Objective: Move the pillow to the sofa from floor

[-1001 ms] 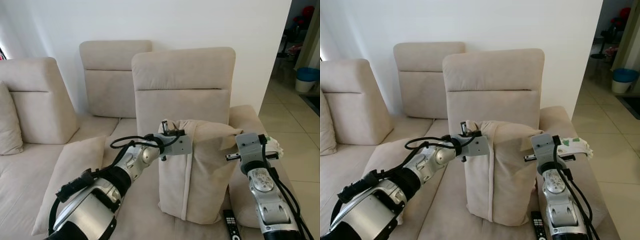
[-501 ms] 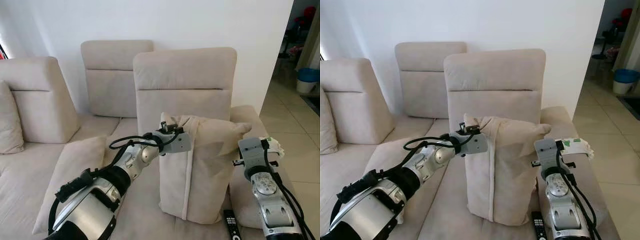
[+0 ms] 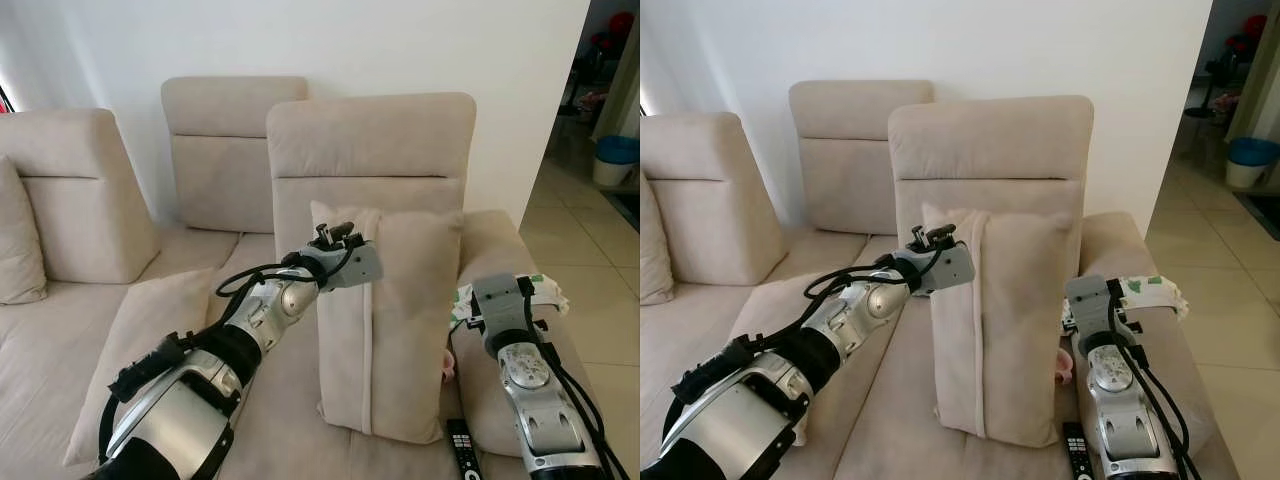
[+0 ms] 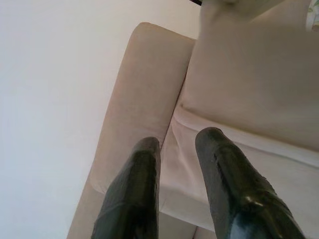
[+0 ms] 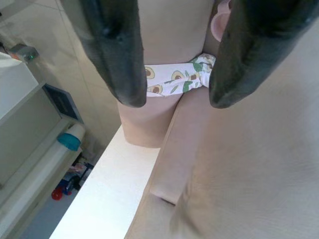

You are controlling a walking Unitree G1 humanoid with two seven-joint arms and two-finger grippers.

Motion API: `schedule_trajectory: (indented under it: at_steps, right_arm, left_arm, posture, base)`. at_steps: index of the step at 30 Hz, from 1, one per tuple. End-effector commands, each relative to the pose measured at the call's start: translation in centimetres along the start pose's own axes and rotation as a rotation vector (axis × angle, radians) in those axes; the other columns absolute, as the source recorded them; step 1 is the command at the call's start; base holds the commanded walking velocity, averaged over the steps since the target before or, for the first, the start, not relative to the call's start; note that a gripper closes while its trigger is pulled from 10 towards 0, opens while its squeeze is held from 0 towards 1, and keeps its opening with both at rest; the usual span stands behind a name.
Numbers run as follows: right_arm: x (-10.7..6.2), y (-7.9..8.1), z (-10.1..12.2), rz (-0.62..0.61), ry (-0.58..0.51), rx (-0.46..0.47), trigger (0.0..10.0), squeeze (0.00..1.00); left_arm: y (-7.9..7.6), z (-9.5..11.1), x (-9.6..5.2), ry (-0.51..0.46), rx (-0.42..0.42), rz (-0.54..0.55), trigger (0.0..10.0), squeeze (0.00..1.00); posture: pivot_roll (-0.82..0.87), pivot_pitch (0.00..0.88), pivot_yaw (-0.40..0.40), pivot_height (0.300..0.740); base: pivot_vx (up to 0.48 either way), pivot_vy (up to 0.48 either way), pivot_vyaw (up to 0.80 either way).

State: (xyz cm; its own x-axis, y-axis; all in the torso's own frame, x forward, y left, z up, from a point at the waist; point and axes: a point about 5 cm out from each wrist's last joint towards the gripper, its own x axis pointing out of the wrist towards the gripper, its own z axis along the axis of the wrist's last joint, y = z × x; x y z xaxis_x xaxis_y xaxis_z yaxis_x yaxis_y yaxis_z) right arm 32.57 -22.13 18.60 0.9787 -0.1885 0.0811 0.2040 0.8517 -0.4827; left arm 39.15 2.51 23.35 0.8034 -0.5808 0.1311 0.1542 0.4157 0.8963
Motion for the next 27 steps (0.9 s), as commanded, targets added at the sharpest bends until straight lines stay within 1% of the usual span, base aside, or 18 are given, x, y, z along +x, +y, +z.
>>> schedule_trajectory:
  at_steps: [1, 3, 5, 6, 7, 9, 10, 13, 14, 16, 17, 18, 20, 21, 22, 23, 24, 27]
  right_arm:
    - [-0.1, 0.3, 0.5, 0.005, -0.022, 0.007, 10.0, 0.0]
    - [-0.2, 0.5, 0.5, 0.014, -0.026, 0.007, 10.0, 0.0]
    - [-0.2, 0.5, 0.5, 0.014, -0.026, 0.007, 10.0, 0.0]
    - [-0.3, 0.7, 0.5, 0.021, -0.03, 0.01, 10.0, 0.0]
    - [-0.3, 0.7, 0.5, 0.021, -0.03, 0.01, 10.0, 0.0]
    - [-0.6, 1.1, 0.4, 0.034, -0.032, 0.023, 10.0, 0.0]
    - [-0.6, 1.1, 0.4, 0.034, -0.032, 0.023, 10.0, 0.0]
    - [-1.0, 1.7, 0.5, 0.053, -0.044, 0.04, 10.0, 0.0]
    - [-1.0, 1.7, 0.5, 0.053, -0.044, 0.04, 10.0, 0.0]
    - [-1.3, 2.2, 0.7, 0.063, -0.056, 0.053, 10.0, 0.0]
    - [-1.3, 2.2, 0.7, 0.063, -0.056, 0.053, 10.0, 0.0]
    - [-1.7, 2.6, 0.9, 0.064, -0.073, 0.076, 10.0, 0.0]
    - [-1.7, 2.6, 0.9, 0.064, -0.073, 0.076, 10.0, 0.0]
    - [-2.0, 2.8, 0.9, 0.061, -0.084, 0.089, 10.0, 0.0]
    - [-2.0, 2.8, 0.9, 0.061, -0.084, 0.089, 10.0, 0.0]
    - [-2.4, 3.0, 0.9, 0.049, -0.096, 0.101, 10.0, 0.0]
    - [-2.4, 3.0, 0.9, 0.049, -0.096, 0.101, 10.0, 0.0]
    - [-3.5, 3.8, 1.0, 0.041, -0.137, 0.151, 10.0, 0.0]
  left_arm:
    - [-0.1, -0.6, -0.3, 0.015, -0.026, -0.006, 10.0, 0.0]
    - [-1.1, -1.1, -0.7, 0.029, -0.073, -0.035, 10.0, 0.0]
    - [-1.1, -1.1, -0.7, 0.029, -0.073, -0.035, 10.0, 0.0]
    - [-1.6, -1.3, -1.0, 0.036, -0.121, -0.037, 10.0, 0.0]
    - [-1.6, -1.3, -1.0, 0.036, -0.121, -0.037, 10.0, 0.0]
    - [-2.1, -1.5, -1.3, 0.048, -0.193, -0.02, 10.0, 0.0]
    - [-2.1, -1.5, -1.3, 0.048, -0.193, -0.02, 10.0, 0.0]
    - [-2.4, -1.8, -1.6, 0.066, -0.29, 0.011, 10.0, 0.0]
    - [-2.4, -1.8, -1.6, 0.066, -0.29, 0.011, 10.0, 0.0]
    - [-2.6, -1.9, -1.9, 0.071, -0.371, 0.027, 10.0, 0.0]
    - [-2.6, -1.9, -1.9, 0.071, -0.371, 0.027, 10.0, 0.0]
    - [-3.1, -2.0, -2.2, 0.073, -0.45, 0.035, 10.0, 0.0]
    - [-3.1, -2.0, -2.2, 0.073, -0.45, 0.035, 10.0, 0.0]
    - [-3.4, -2.0, -2.4, 0.073, -0.485, 0.039, 10.0, 0.0]
    - [-3.4, -2.0, -2.4, 0.073, -0.485, 0.039, 10.0, 0.0]
    - [-3.7, -2.1, -2.6, 0.077, -0.529, 0.044, 10.0, 0.0]
    - [-3.7, -2.1, -2.6, 0.077, -0.529, 0.044, 10.0, 0.0]
    - [-4.7, -2.5, -3.3, 0.117, -0.619, 0.061, 10.0, 0.0]
  posture:
    - [0.06, 0.092, 0.09, 0.74]
    - [0.06, 0.092, 0.09, 0.74]
    - [0.06, 0.092, 0.09, 0.74]
    - [0.06, 0.093, 0.09, 0.74]
    - [0.06, 0.093, 0.09, 0.74]
    - [0.06, 0.09, 0.084, 0.74]
    - [0.06, 0.09, 0.084, 0.74]
    - [0.06, 0.088, 0.081, 0.74]
    - [0.06, 0.088, 0.081, 0.74]
    - [0.06, 0.087, 0.082, 0.74]
    - [0.06, 0.087, 0.082, 0.74]
    - [0.07, 0.086, 0.081, 0.74]
    - [0.07, 0.086, 0.081, 0.74]
    - [0.07, 0.085, 0.079, 0.74]
    - [0.07, 0.085, 0.079, 0.74]
    - [0.07, 0.084, 0.079, 0.74]
    - [0.07, 0.084, 0.079, 0.74]
    - [0.07, 0.079, 0.08, 0.74]
  base:
    - [0.0, 0.0, 0.0]
    - [0.0, 0.0, 0.0]
    - [0.0, 0.0, 0.0]
    - [0.0, 0.0, 0.0]
    - [0.0, 0.0, 0.0]
    - [0.0, 0.0, 0.0]
    - [0.0, 0.0, 0.0]
    - [0.0, 0.0, 0.0]
    - [0.0, 0.0, 0.0]
    - [0.0, 0.0, 0.0]
    - [0.0, 0.0, 0.0]
    - [0.0, 0.0, 0.0]
    - [0.0, 0.0, 0.0]
    - [0.0, 0.0, 0.0]
    - [0.0, 0.0, 0.0]
    - [0.0, 0.0, 0.0]
    - [0.0, 0.0, 0.0]
    - [0.0, 0.0, 0.0]
